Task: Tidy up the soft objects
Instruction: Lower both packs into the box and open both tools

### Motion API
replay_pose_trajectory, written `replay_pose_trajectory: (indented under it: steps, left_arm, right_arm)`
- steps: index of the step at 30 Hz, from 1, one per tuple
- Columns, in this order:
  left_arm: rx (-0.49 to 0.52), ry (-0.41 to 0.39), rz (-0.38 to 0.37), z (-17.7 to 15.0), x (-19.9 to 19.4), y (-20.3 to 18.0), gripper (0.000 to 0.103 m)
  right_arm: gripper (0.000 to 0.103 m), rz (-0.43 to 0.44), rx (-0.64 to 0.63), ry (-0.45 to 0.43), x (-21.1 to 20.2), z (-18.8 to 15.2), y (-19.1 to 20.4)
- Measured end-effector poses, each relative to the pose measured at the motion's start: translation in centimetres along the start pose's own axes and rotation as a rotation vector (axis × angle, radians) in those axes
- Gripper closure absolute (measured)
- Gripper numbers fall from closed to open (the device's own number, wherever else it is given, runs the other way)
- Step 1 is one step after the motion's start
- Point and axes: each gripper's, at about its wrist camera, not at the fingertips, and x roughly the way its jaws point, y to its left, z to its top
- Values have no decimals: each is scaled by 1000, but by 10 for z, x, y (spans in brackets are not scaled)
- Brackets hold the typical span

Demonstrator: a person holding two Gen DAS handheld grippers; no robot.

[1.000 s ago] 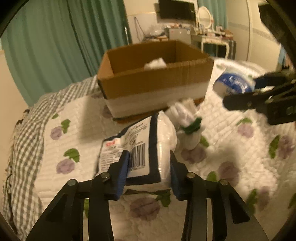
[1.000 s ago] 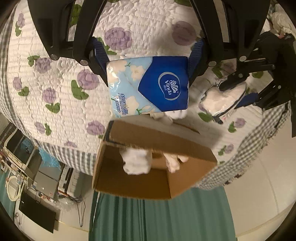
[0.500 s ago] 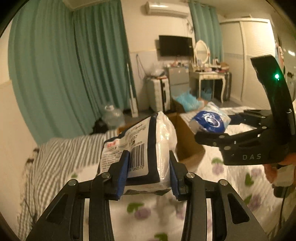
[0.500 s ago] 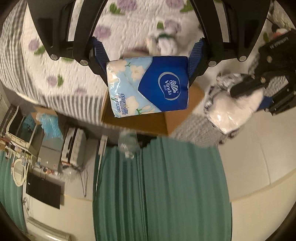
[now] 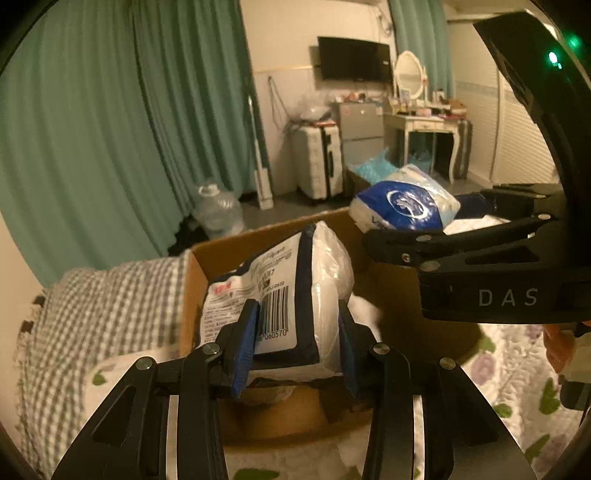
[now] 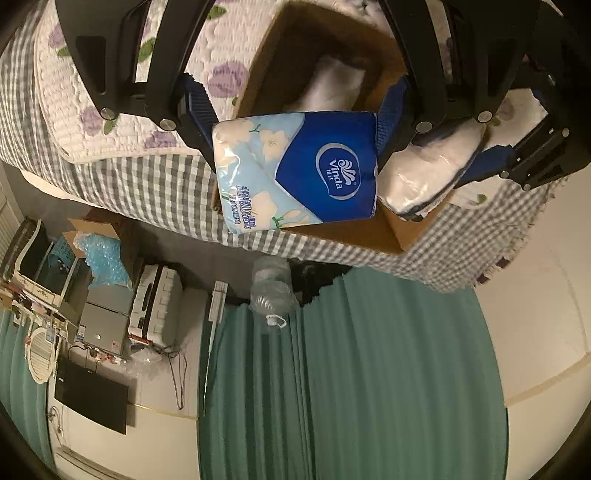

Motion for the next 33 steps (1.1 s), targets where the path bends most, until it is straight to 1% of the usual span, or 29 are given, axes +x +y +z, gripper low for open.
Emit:
replay_pose_trajectory:
  steps: [3, 4, 5, 6, 8, 10, 14, 16, 20, 21, 22, 23, 24, 26, 28, 30, 33]
  left_arm:
    - [9, -19, 17, -6, 9, -1, 56]
    - [11, -23, 19, -7, 10, -3, 54]
    - [16, -22, 16, -8, 10, -4, 51]
    - [22, -18, 14, -7, 11, -5, 43]
    - [27, -26, 41, -8, 7, -8, 32]
    - [21, -49, 79, -5, 1, -7, 31]
    - [-11, -58, 93, 2, -21, 2, 31]
    - [-23, -92, 103, 7, -43, 7, 31]
    - [-37, -186, 107, 13, -108, 16, 29]
    - [-41, -205, 104, 13, -123, 18, 23]
    - [-46, -231, 100, 12, -144, 20, 20]
    - [-50, -249, 102, 11, -157, 23, 19]
    - [-56, -280, 107, 8, -178, 25, 19]
    - [-66, -303, 111, 4, -204, 28, 19]
    - [-90, -325, 113, -3, -231, 34, 19]
    - [-111, -342, 112, -13, -254, 39, 18]
    - [-133, -357, 101, -27, -274, 40, 18]
  right_arm:
    - [27, 10, 23, 14, 20, 2, -4]
    - [25, 17, 24, 13, 22, 2, -5]
    - [16, 22, 25, 4, 24, 3, -6]
    - [9, 16, 27, -9, 24, 3, -8]
    - [8, 5, 36, -31, 20, 6, -7]
    - [8, -4, 40, -41, 12, 8, -7]
    - [8, -26, 41, -96, -20, 15, -6]
    - [7, -42, 45, -123, -42, 17, -4]
    - [5, -65, 61, -188, -98, 16, 2]
    - [2, -73, 68, -208, -112, 14, 5]
    - [2, -81, 72, -228, -129, 11, 10]
    - [2, -78, 71, -243, -141, 8, 15]
    - [2, -72, 74, -260, -157, 1, 21]
    - [2, -58, 67, -279, -180, -10, 32]
    - [2, -67, 37, -292, -200, -24, 44]
    - [1, -83, 13, -302, -219, -43, 57]
    - [1, -79, -10, -298, -234, -71, 72]
